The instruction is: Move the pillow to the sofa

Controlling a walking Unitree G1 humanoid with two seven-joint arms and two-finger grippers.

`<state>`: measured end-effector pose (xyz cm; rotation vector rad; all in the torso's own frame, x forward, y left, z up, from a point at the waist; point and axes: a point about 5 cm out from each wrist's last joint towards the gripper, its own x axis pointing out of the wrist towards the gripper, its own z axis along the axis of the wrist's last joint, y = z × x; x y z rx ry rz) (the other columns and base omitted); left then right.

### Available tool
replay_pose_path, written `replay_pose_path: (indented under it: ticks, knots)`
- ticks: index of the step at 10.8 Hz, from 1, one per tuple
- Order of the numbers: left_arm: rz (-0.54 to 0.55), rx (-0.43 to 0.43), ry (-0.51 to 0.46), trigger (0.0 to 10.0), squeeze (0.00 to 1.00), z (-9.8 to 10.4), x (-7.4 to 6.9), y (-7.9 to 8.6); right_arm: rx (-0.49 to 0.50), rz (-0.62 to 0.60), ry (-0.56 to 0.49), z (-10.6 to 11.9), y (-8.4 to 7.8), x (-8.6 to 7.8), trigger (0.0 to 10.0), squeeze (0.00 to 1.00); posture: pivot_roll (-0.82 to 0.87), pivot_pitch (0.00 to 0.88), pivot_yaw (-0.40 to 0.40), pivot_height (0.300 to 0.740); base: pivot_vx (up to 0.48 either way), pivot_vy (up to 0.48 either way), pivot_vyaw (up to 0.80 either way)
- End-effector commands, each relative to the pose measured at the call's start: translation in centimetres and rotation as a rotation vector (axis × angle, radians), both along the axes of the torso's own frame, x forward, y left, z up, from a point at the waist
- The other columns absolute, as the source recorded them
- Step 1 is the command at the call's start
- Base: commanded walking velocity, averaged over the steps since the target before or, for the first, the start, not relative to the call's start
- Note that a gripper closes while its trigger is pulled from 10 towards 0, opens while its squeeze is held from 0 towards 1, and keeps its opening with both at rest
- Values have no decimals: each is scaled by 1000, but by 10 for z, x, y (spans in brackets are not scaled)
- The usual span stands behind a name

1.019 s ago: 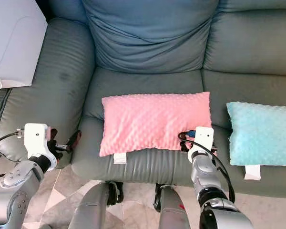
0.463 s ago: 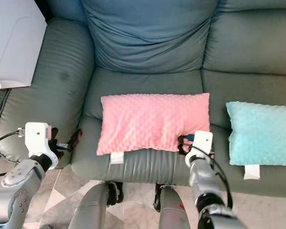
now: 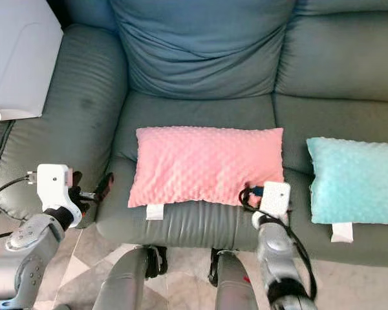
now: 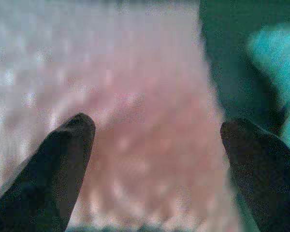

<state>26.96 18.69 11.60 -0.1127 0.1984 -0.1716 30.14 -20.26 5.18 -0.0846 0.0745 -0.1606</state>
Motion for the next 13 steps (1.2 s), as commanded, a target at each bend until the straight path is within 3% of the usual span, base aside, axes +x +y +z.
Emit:
replay_pose_path:
  ticks: [1,4,7,8,9,11,13]
  knots:
    - [19,3,43,10000,0,-11,-5,3,-36,2,3,-2,3,-9,10000,0,60,422,62,740,0,0,0]
    - [10,-9,35,10000,0,-13,-4,-2,-60,-7,-76,28,9,-39,10000,0,16,412,44,740,0,0,0]
    - [6,2,15,10000,0,-11,-3,-4,-71,7,-98,35,13,-43,10000,0,6,406,38,740,0,0,0]
    - [22,75,-101,10000,0,9,4,-11,-58,74,-177,66,31,-46,10000,0,-39,336,-18,740,0,0,0]
    - [47,94,-180,10000,0,25,7,-14,-46,104,-210,82,40,-50,10000,0,-39,326,-23,740,0,0,0]
    - [131,92,-283,10000,0,45,19,-13,-36,128,-231,98,44,-46,10000,0,-53,270,-42,740,0,0,0]
    - [176,118,-380,10000,0,58,30,-19,-58,177,-292,121,51,-30,10000,0,-58,198,-59,740,0,0,0]
